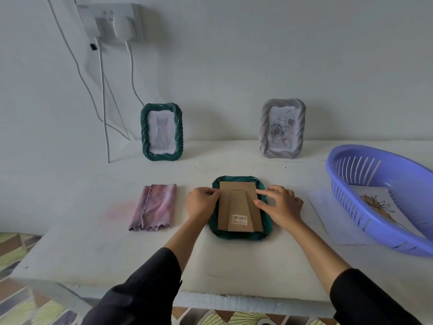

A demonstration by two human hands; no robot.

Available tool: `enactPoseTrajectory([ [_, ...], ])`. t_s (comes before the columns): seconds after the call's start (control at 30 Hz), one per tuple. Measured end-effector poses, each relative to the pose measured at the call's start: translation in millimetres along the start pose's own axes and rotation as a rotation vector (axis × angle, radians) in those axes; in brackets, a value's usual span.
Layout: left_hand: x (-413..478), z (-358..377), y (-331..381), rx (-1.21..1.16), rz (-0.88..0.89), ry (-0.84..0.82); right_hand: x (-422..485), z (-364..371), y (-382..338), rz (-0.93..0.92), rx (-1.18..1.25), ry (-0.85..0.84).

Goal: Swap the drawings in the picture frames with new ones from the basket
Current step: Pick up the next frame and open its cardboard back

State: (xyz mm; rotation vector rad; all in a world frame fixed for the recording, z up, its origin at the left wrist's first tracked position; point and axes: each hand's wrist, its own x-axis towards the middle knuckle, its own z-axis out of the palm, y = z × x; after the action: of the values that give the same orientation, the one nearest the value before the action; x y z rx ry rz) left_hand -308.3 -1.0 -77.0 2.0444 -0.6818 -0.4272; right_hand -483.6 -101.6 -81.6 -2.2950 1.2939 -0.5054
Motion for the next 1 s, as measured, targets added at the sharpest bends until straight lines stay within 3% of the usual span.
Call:
enactPoseTrajectory([
  [0.5,-8,-5,11,-0.217,-0.035,-0.062,-5,-1,1,-0.017,-0.048,-0.027],
  [1.0,-23,-16,27,-0.201,0.015,-0.188,-5,-4,-1,-0.002,-0.061,-0.041],
])
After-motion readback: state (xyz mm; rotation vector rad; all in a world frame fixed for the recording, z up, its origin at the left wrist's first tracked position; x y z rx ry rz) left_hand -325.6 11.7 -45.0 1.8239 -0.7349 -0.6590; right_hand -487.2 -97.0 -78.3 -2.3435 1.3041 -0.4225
